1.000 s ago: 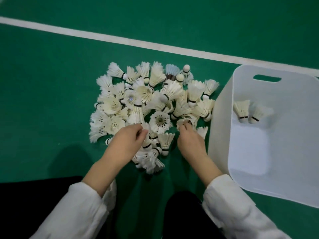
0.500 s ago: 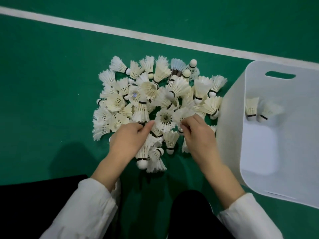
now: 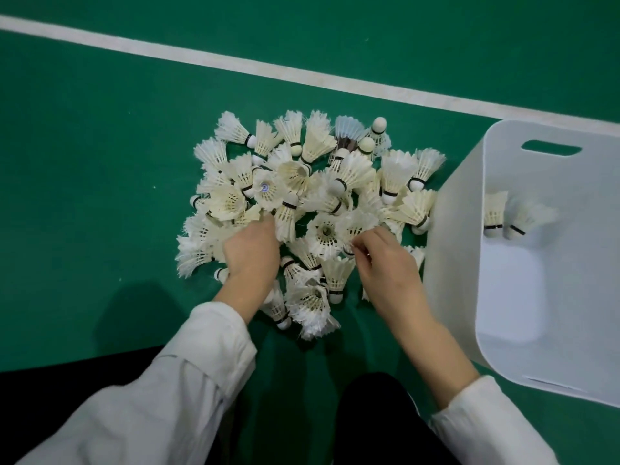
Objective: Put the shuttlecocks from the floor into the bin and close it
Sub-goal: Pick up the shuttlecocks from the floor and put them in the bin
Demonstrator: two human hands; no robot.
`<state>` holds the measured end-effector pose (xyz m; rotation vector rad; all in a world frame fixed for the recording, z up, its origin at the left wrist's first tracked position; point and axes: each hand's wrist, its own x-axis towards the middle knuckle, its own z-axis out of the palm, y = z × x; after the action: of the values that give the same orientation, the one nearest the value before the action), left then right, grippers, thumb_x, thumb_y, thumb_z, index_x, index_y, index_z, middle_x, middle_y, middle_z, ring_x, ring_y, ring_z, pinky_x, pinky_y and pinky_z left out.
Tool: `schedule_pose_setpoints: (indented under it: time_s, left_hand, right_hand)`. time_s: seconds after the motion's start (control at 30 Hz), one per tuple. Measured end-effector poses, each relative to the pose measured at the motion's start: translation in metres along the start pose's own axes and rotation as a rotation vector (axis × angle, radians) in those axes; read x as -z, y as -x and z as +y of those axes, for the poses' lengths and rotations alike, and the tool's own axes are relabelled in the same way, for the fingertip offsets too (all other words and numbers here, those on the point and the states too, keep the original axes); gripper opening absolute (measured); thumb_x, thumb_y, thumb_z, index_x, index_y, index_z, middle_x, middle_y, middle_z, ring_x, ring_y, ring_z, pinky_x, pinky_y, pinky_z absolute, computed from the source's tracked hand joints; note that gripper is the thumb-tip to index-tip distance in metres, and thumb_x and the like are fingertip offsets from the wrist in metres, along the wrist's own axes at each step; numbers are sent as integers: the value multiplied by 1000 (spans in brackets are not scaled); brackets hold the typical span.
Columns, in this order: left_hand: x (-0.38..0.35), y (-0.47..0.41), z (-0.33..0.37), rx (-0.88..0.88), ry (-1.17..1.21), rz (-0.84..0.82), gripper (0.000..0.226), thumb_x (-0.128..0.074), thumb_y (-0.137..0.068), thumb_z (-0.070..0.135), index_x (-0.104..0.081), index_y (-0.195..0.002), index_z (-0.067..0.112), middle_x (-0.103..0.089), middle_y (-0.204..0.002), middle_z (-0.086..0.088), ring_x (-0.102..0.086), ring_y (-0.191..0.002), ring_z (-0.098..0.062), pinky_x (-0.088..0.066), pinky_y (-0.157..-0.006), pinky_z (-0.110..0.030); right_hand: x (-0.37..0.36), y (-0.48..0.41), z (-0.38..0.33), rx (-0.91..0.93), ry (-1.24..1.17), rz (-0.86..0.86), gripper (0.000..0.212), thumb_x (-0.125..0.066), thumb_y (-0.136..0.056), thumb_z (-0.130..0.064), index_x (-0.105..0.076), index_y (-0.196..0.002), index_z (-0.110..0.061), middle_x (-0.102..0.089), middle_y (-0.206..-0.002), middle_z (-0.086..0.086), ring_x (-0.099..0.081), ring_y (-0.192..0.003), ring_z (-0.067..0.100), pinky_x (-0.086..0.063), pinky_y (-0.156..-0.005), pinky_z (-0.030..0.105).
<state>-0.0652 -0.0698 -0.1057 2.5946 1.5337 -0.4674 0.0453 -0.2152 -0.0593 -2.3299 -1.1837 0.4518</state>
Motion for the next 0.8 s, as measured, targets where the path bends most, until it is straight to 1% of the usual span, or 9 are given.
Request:
schedule_pose_setpoints:
  time_s: [0.07, 0.17, 0.23, 0.3, 0.37, 0.47, 0.57, 0.67, 0.8]
  left_hand:
    - [2, 0, -4, -3, 103, 52, 23, -47, -94, 26, -56, -115, 24, -58, -87, -1, -57, -67, -21, -32, -47, -21]
    - [13, 8, -11, -21, 200, 138, 26, -42, -96, 35, -65, -105, 27, -59, -90, 0, -52, -66, -19, -27, -46, -20]
    - [24, 16, -13, -19, 282, 158, 30, -39, -95, 40, -65, -94, 24, -61, -79, 1, -53, -63, -18, -34, -48, -22]
    - [39, 27, -10, -23, 367, 149, 40, -34, -94, 50, -58, -81, 21, -57, -66, 2, -54, -58, -19, -41, -50, -25]
    - [55, 39, -2, -76, 442, 155, 43, -32, -93, 52, -52, -73, 19, -54, -61, 1, -54, -56, -19, -41, -50, -26]
    - [83, 63, 19, -191, 556, 208, 41, -37, -93, 45, -50, -66, 18, -51, -56, 0, -48, -52, -19, -36, -47, -26]
    - [111, 84, 49, -283, 621, 211, 41, -39, -93, 44, -51, -64, 17, -52, -55, -1, -48, -50, -20, -35, -48, -27]
    - [131, 98, 87, -364, 659, 198, 40, -39, -93, 44, -53, -66, 17, -53, -56, 0, -48, -50, -18, -32, -46, -25]
    - [143, 107, 140, -475, 685, 181, 42, -40, -93, 43, -49, -62, 17, -49, -53, 1, -43, -49, -17, -30, -45, -26]
  right_hand:
    - [2, 0, 2, 1, 18, 9, 16, -49, -92, -7, -63, -96, 0, -59, -95, 12, -55, -84, 27, -34, -66, 28]
    - [9, 1, 4, 3, 25, 43, 16, -50, -92, -7, -63, -97, 0, -59, -96, 11, -55, -85, 26, -29, -64, 23]
    - [16, 4, 3, -1, 8, 75, 15, -52, -91, -7, -63, -96, 0, -60, -96, 11, -55, -84, 24, -30, -65, 21]
    - [26, 9, 2, -6, -19, 113, 13, -53, -90, -7, -64, -95, -1, -60, -95, 10, -52, -80, 19, -28, -65, 17]
    - [40, 15, 1, -26, -68, 147, 12, -54, -90, -8, -64, -95, -3, -59, -94, 6, -48, -78, 13, -29, -66, 15]
    - [67, 29, 2, -63, -111, 230, 9, -55, -90, -9, -63, -93, -7, -55, -89, -2, -51, -80, 12, -37, -70, 18]
    - [108, 46, 15, -110, -65, 439, 7, -57, -89, -10, -64, -91, -9, -57, -87, -4, -51, -76, 10, -34, -66, 15]
    - [157, 62, 50, -236, -9, 586, 9, -56, -89, -12, -64, -92, -10, -62, -90, 1, -53, -78, 12, -36, -70, 21]
    - [193, 69, 118, -441, 29, 552, 13, -54, -90, -13, -64, -96, -6, -65, -98, 11, -59, -89, 24, -41, -77, 31]
